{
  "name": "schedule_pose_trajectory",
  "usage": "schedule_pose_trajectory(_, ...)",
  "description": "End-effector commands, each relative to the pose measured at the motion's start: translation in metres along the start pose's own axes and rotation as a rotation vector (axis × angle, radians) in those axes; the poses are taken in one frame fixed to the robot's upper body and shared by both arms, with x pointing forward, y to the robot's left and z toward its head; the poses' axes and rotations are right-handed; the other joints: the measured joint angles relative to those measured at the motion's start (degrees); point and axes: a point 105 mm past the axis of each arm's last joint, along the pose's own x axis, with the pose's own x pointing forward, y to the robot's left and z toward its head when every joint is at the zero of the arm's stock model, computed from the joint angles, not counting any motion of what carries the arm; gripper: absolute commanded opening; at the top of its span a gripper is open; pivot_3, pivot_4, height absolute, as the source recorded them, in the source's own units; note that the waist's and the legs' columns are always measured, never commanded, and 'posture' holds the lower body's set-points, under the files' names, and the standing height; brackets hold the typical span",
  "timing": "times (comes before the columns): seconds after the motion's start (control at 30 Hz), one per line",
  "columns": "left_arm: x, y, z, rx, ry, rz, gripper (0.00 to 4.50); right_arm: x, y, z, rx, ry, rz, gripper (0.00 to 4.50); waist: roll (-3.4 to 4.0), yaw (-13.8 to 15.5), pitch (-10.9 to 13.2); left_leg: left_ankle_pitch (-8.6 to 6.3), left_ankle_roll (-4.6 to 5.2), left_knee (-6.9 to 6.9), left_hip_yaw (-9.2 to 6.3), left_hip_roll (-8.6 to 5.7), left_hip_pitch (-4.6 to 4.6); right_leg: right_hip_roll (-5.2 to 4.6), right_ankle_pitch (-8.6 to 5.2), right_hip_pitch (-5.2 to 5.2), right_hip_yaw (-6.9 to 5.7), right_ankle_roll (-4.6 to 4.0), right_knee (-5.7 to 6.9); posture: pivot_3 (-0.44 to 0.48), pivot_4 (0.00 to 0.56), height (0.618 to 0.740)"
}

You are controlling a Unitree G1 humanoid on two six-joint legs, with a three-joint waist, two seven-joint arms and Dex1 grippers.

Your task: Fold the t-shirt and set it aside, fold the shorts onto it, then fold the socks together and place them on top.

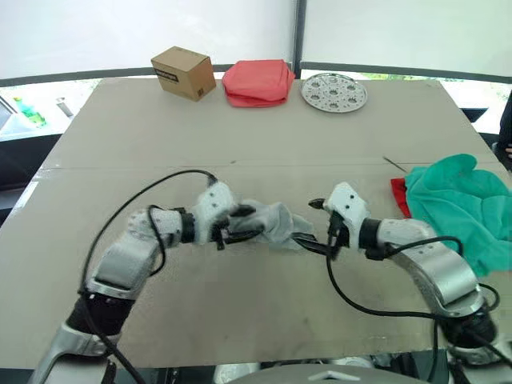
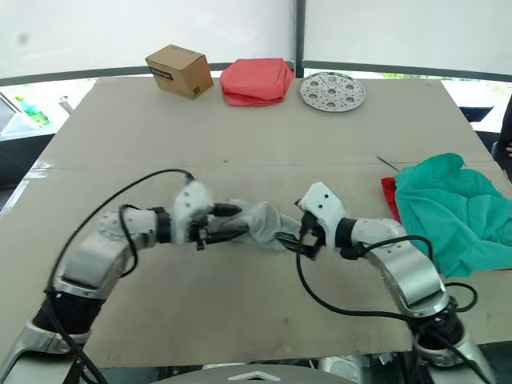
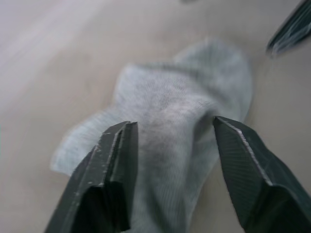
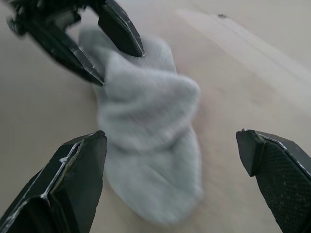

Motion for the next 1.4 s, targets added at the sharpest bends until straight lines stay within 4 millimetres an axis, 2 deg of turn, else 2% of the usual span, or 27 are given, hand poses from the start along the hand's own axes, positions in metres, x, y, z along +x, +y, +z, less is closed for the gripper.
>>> schedule_pose_trajectory(0.03,-0.026,0.003,0.018,-0.081,-0.069,-0.016,2.44,-0.001,0.006,0.011,0.078,-0.013,0.045,4.5,0.01,0.1,0.0,-0.01,0.01,0.0,0.01,-0.01,0.02,0.0,-0.01,0.01,0.0,0.02,0.0,0.0,0.15,0.74)
schedule_pose_trajectory(0.17,-0.05,0.008,0.017,-0.254,-0.096,0.001,2.44,0.008,0.006,0.004,0.182,0.038,0.076,4.5,0.01,0.2,0.0,-0.1,0.16,0.0,0.02,-0.01,0.02,-0.04,-0.08,0.01,0.02,0.14,-0.01,0.0,0.15,0.74)
schedule_pose_trajectory(0.3,-0.064,0.016,-0.023,-0.33,-0.007,0.141,2.44,0.017,-0.008,-0.003,0.231,0.091,0.028,4.5,0.03,0.0,0.0,-0.09,0.16,-0.01,0.06,-0.15,0.08,-0.04,-0.08,0.03,0.08,0.14,0.02,0.0,0.15,0.74)
schedule_pose_trajectory(0.5,-0.06,0.014,-0.044,-0.341,0.015,0.213,2.44,0.021,-0.014,-0.007,0.253,0.116,0.009,4.5,0.0,0.3,0.0,-0.01,0.01,-0.06,0.01,-0.14,0.03,-0.06,-0.03,0.01,0.01,0.03,0.0,0.0,0.15,0.74)
schedule_pose_trajectory(0.63,-0.05,0.019,-0.042,-0.338,-0.013,0.26,2.44,0.024,-0.013,-0.007,0.249,0.121,0.016,4.5,-0.04,0.2,0.0,-0.05,0.08,-0.05,0.04,-0.19,0.05,-0.08,0.0,0.01,0.07,-0.01,0.01,0.0,0.15,0.74)
schedule_pose_trajectory(0.73,-0.036,0.012,-0.034,-0.347,-0.032,0.227,2.44,0.024,-0.012,-0.005,0.225,0.12,0.016,4.5,-0.03,0.1,0.0,-0.04,0.06,-0.06,0.02,-0.19,0.05,-0.06,0.03,0.0,0.07,-0.05,0.03,0.0,0.15,0.74)
schedule_pose_trajectory(0.8,-0.032,0.009,-0.032,-0.359,-0.039,0.217,2.54,0.025,-0.012,-0.003,0.211,0.117,0.015,3.97,-0.04,0.1,0.0,-0.03,0.04,-0.06,0.02,-0.19,0.04,-0.06,0.04,0.0,0.07,-0.06,0.03,0.0,0.15,0.74)
schedule_pose_trajectory(0.87,-0.032,0.008,-0.031,-0.363,-0.038,0.219,2.54,0.025,-0.011,-0.002,0.204,0.118,0.016,3.19,-0.05,0.1,0.0,0.0,-0.02,-0.06,0.04,-0.19,0.05,-0.06,0.05,0.01,0.08,-0.07,0.03,0.0,0.15,0.74)
schedule_pose_trajectory(0.9,-0.032,0.008,-0.031,-0.363,-0.036,0.22,2.54,0.025,-0.011,-0.002,0.201,0.119,0.016,2.62,-0.05,0.0,0.0,0.0,-0.01,-0.06,0.03,-0.18,0.05,-0.06,0.04,0.0,0.09,-0.07,0.04,0.0,0.15,0.74)
schedule_pose_trajectory(1.13,-0.034,0.006,-0.028,-0.369,-0.02,0.218,2.54,0.029,-0.013,-0.005,0.19,0.132,0.002,2.52,-0.04,0.0,0.0,-0.06,0.09,-0.06,0.03,-0.18,0.06,-0.05,0.01,0.0,0.09,-0.01,0.03,0.0,0.15,0.74)
schedule_pose_trajectory(1.23,-0.033,0.001,-0.026,-0.408,-0.027,0.21,2.54,0.029,-0.014,-0.008,0.178,0.14,-0.01,1.69,-0.04,0.0,0.0,-0.04,0.06,-0.06,0.03,-0.18,0.06,-0.06,0.01,0.0,0.09,-0.02,0.03,0.0,0.15,0.74)
schedule_pose_trajectory(1.3,-0.032,-0.001,-0.027,-0.448,-0.017,0.22,2.54,0.029,-0.015,-0.006,0.173,0.133,-0.016,0.8,-0.04,0.0,0.0,-0.04,0.06,-0.06,0.03,-0.18,0.06,-0.06,0.01,0.0,0.1,-0.02,0.04,0.0,0.15,0.74)
schedule_pose_trajectory(1.33,-0.032,-0.002,-0.029,-0.478,-0.014,0.227,2.54,0.029,-0.016,-0.004,0.17,0.128,-0.021,0.63,-0.04,0.0,0.0,-0.04,0.06,-0.06,0.03,-0.18,0.06,-0.06,0.01,0.0,0.1,-0.02,0.04,0.0,0.15,0.74)
schedule_pose_trajectory(1.37,-0.033,-0.002,-0.03,-0.501,-0.015,0.233,2.54,0.029,-0.017,-0.003,0.166,0.124,-0.024,0.03,-0.04,0.0,0.0,-0.03,0.04,-0.06,0.04,-0.18,0.06,-0.05,0.01,0.0,0.11,-0.01,0.04,0.0,0.15,0.74)
schedule_pose_trajectory(1.4,-0.033,-0.002,-0.03,-0.52,-0.019,0.238,2.54,0.029,-0.017,-0.002,0.163,0.122,-0.026,0.03,-0.04,0.0,0.0,0.01,-0.03,-0.06,0.04,-0.18,0.07,-0.05,0.01,0.0,0.12,-0.01,0.04,0.0,0.15,0.74)
